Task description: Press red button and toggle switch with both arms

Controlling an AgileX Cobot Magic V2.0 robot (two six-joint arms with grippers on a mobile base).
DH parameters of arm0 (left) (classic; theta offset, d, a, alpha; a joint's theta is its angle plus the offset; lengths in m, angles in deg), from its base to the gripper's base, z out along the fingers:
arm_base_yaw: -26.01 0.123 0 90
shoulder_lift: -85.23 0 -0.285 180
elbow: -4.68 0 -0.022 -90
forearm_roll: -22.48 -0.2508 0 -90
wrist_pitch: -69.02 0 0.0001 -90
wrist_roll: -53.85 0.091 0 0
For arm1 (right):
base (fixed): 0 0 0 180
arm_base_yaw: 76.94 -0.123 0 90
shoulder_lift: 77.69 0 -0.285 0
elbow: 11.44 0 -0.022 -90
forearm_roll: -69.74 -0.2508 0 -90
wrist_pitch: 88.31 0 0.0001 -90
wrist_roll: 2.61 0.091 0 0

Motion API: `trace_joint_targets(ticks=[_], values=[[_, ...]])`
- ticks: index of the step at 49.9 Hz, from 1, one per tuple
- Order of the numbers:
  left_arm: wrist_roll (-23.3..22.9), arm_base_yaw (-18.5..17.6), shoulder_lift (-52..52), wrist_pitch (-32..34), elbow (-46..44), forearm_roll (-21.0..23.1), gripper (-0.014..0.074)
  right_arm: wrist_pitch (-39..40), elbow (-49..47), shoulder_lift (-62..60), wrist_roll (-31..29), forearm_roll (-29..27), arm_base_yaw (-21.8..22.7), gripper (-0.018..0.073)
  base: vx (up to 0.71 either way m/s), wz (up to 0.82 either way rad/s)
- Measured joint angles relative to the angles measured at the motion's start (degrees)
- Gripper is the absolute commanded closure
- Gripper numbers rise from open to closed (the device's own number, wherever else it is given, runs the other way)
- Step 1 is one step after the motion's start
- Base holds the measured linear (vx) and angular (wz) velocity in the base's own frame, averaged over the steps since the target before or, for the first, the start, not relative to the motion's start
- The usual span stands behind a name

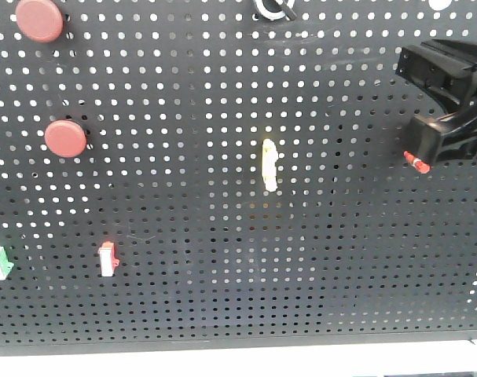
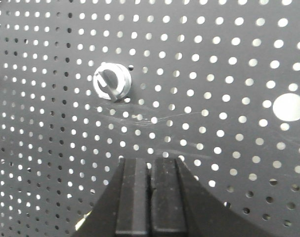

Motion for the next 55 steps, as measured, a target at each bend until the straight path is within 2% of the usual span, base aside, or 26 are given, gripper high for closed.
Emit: trace_joint_targets(ticks=[36, 42, 48, 55], values=[[-0.1, 0.0, 0.0, -0.7, 0.0, 0.0, 0.0595, 0.0, 0.1, 0.0, 0.0, 0.0, 0.0, 0.0559, 0.0, 0.0], [-0.1, 0.0, 0.0, -0.7, 0.0, 0.0, 0.0595, -0.4, 2.7, -1.8, -2.5, 2.0, 0.7, 0.0559, 0.0, 0.0], [-0.1, 0.0, 0.0, -0.7, 0.0, 0.0, 0.0595, -2.7, 10.3, -8.4, -4.3, 2.3, 3.6, 0.0559, 0.0, 0.0], [-0.1, 0.0, 0.0, -0.7, 0.0, 0.0, 0.0595, -3.9, 22.7, -21.1, -4.5, 0.4, 11.1, 0.0559, 0.0, 0.0]])
